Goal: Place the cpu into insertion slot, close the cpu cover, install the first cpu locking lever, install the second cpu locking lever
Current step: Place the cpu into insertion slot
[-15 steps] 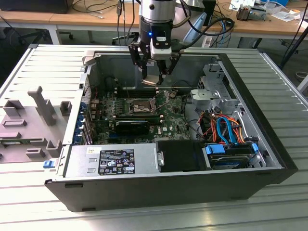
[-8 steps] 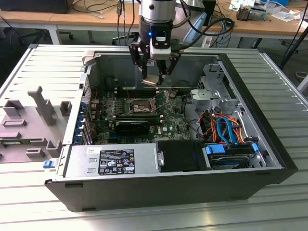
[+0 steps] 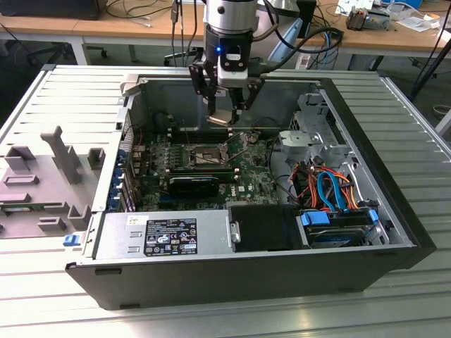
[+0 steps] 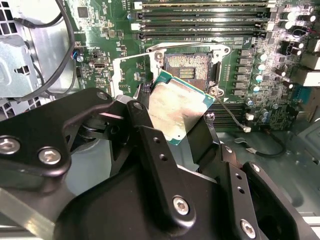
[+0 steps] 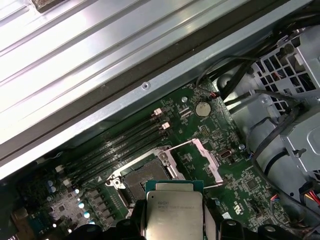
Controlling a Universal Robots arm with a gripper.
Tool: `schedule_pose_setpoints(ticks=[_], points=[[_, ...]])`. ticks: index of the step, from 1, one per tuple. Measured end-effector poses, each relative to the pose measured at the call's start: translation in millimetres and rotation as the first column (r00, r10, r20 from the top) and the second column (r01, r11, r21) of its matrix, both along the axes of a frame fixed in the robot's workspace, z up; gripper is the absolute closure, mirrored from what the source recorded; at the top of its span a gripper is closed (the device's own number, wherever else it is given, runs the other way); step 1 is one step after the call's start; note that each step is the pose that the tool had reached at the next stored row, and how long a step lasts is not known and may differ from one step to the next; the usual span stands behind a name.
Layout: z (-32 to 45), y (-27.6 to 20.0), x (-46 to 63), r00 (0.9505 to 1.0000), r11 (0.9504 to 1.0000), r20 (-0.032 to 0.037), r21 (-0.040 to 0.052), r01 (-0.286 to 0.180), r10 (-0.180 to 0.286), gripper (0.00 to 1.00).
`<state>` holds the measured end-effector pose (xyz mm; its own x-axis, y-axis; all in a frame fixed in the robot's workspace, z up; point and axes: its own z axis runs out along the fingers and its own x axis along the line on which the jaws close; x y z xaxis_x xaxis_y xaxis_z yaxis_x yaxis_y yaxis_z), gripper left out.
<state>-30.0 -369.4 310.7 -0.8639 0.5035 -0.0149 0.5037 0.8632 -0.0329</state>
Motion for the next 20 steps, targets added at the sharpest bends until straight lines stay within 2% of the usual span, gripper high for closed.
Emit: schedule_pose_setpoints(ticks=[20], points=[[-0.5, 0.0, 0.0, 0.9975, 0.9975, 0.0000, 0.0000, 0.070, -0.070, 0.45]])
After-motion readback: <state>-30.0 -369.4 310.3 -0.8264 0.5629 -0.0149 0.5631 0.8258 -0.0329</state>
